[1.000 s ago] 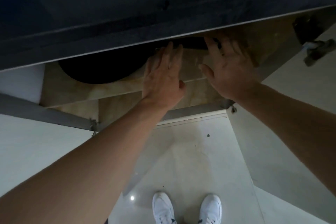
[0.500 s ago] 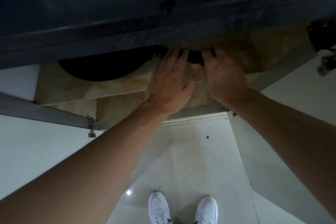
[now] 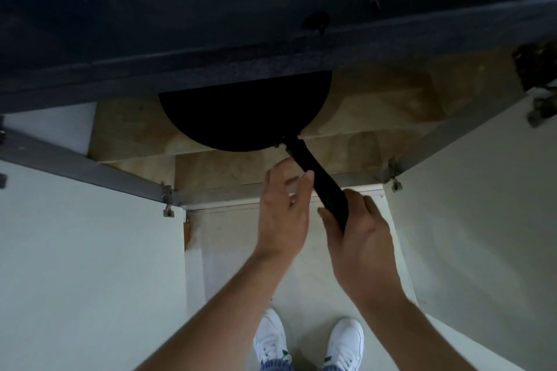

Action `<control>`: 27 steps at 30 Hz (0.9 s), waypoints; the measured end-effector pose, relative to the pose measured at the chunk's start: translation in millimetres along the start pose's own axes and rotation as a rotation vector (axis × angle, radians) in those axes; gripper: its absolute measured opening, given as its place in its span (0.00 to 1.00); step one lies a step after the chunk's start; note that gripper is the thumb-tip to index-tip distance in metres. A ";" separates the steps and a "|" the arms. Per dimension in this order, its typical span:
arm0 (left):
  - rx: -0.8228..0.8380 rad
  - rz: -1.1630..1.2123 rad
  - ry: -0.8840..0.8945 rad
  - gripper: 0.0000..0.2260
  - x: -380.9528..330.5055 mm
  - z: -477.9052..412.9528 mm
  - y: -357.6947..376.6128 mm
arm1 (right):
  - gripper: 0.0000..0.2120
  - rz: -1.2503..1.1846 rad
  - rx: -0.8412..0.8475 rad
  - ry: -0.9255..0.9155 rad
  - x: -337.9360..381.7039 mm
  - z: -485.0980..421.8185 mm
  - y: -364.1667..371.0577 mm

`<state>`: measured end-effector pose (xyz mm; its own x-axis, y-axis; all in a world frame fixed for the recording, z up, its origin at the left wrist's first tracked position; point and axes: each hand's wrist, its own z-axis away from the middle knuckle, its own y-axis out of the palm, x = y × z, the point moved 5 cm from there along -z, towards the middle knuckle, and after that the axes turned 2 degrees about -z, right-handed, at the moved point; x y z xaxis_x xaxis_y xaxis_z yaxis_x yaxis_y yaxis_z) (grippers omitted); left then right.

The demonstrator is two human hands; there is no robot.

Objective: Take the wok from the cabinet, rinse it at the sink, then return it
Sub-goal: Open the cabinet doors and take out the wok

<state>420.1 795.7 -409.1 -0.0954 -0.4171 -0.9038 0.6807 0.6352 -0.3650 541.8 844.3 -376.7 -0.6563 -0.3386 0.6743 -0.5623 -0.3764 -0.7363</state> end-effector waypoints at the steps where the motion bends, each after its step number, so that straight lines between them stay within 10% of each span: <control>1: 0.028 0.140 -0.177 0.20 5.5 -1.3 2.7 | 0.13 -0.011 0.019 0.024 -0.7 8.5 1.4; 4: 0.138 0.540 -0.507 0.20 13.7 -11.0 10.3 | 0.13 -0.027 0.058 0.091 -1.6 25.1 4.6; 10: 0.277 0.787 -0.558 0.12 5.2 -23.8 9.1 | 0.10 -0.127 0.320 0.346 -11.5 14.6 13.2; 17: 0.311 0.958 -0.618 0.17 11.6 -23.3 4.3 | 0.12 -0.771 0.715 0.650 7.6 -18.3 30.3; 27: 0.322 1.029 -0.690 0.16 17.4 -17.7 3.4 | 0.22 -0.438 0.352 0.394 5.9 -11.2 51.0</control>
<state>407.9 802.1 -430.1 0.9063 -0.1402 -0.3987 0.3699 0.7195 0.5878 503.6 832.7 -410.9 -0.5774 0.2227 0.7855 -0.6645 -0.6872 -0.2936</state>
